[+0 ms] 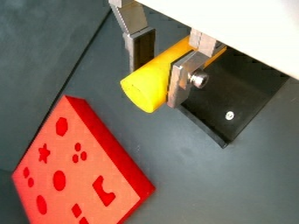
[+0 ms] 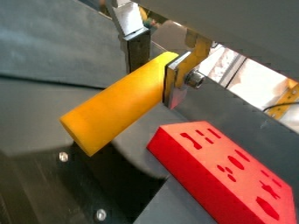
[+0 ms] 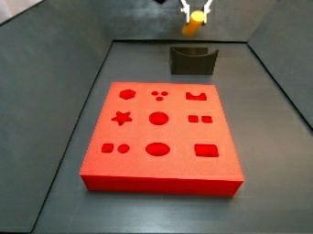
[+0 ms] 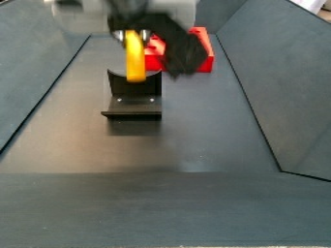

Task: Pick up the oval object. Move up. Place the oval object on the fixture. Regrasp the oval object. Move to above the board. Insert the oval object.
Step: Place the oval object on the fixture.

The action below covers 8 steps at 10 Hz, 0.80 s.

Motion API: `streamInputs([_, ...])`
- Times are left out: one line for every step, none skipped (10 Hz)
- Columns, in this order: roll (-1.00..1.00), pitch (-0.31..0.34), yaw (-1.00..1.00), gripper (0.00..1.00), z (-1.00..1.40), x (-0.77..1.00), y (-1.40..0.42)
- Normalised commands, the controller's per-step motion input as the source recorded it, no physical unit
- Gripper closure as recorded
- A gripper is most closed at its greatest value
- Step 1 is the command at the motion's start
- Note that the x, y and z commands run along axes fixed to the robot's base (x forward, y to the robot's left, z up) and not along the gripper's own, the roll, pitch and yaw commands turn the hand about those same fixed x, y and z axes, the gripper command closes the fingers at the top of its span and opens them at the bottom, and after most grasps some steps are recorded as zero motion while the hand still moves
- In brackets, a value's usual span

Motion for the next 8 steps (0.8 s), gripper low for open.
streamInputs([-0.54, 0.145, -0.17, 1.0, -1.0, 0.16, 0.14])
streamInputs([-0.32, 0.104, -0.19, 1.0, -1.0, 0.17, 0.14])
streamInputs([-0.23, 0.073, -0.19, 1.0, -1.0, 0.18, 0.14])
streamInputs([-0.19, 0.039, -0.19, 1.0, -0.88, 0.17, 0.12])
streamInputs([-0.18, 0.008, -0.18, 1.0, -0.68, 0.13, 0.1])
streamInputs([-0.17, -0.022, -0.16, 1.0, -0.44, 0.1, 0.08])
streamInputs([-0.14, -0.041, -0.14, 1.0, -0.3, 0.09, 0.08])
streamInputs([-0.12, -0.064, -0.12, 1.0, -0.26, 0.07, 0.11])
